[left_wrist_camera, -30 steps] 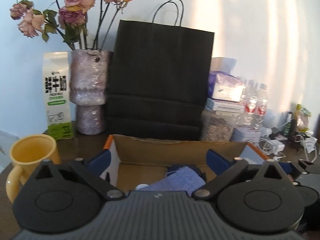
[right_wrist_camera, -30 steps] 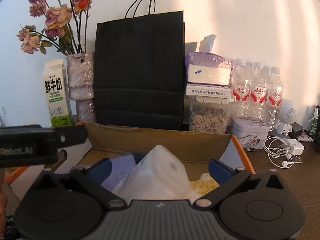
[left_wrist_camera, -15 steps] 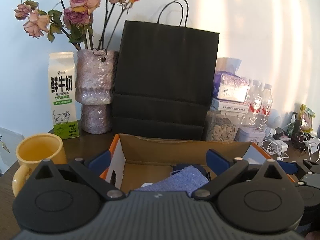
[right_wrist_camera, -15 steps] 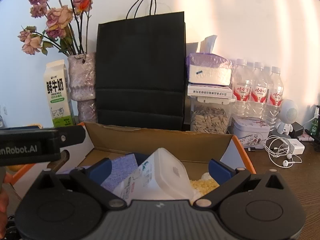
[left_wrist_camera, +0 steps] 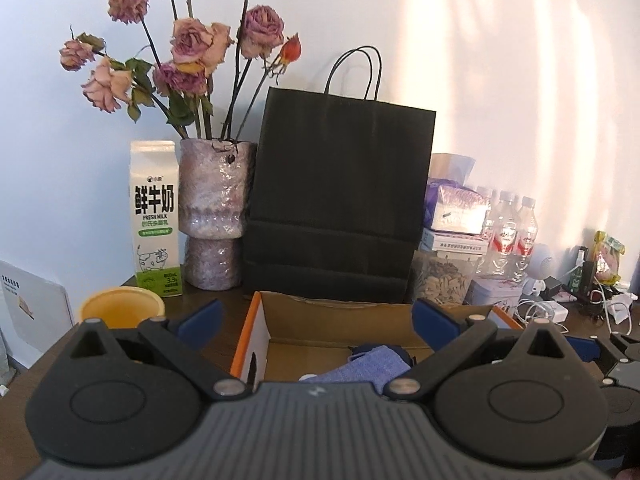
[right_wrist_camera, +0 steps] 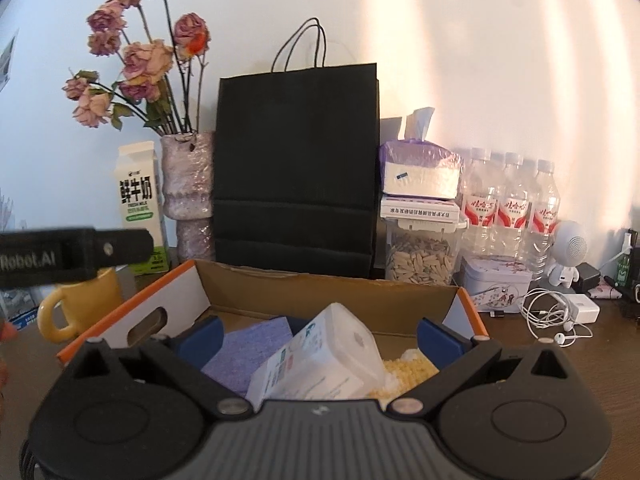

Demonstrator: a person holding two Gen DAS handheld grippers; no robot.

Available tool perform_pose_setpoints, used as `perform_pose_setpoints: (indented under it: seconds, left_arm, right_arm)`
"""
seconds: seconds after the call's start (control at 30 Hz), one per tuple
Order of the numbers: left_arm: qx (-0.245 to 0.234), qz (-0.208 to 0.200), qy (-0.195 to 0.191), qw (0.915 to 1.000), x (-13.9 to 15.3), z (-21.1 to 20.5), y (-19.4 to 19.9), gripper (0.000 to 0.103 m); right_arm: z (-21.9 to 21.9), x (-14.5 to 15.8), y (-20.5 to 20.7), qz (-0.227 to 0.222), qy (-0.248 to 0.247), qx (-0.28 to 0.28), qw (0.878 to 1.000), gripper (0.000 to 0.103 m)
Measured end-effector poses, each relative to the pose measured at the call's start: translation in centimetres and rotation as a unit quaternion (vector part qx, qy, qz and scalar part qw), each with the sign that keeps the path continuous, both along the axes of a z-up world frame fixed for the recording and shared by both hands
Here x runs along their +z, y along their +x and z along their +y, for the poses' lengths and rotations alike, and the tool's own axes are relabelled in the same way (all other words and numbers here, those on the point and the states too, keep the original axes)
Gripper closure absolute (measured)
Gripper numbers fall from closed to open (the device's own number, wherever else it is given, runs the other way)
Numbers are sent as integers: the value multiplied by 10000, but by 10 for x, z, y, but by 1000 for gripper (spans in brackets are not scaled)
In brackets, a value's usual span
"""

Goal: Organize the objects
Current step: 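Withdraw both tools from the box back over the table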

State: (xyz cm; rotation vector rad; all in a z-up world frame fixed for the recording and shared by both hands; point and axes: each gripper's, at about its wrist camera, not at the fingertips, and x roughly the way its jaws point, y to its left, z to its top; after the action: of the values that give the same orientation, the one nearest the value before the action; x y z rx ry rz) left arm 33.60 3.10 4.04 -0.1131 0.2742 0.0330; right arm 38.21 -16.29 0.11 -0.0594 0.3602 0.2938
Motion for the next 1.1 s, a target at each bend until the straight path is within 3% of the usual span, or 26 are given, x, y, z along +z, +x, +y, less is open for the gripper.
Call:
perform_pose_setpoints:
  seconds: [0.6,0.93,1.1]
  left_arm:
    - [-116,460,98,9988,-14,2,-91,0]
    - [-485,1167,453,9909,-40,-4,-135,0]
    - [-452,1551,543,9854,-59,-4,-148,0]
  right_arm:
    - [-24,-10,-91,231,-116,114,9996,0]
    - [-40,-27,-126,434,-118,90,9989,0]
    - [-48,-33,-132,517,-14,89,9986,0]
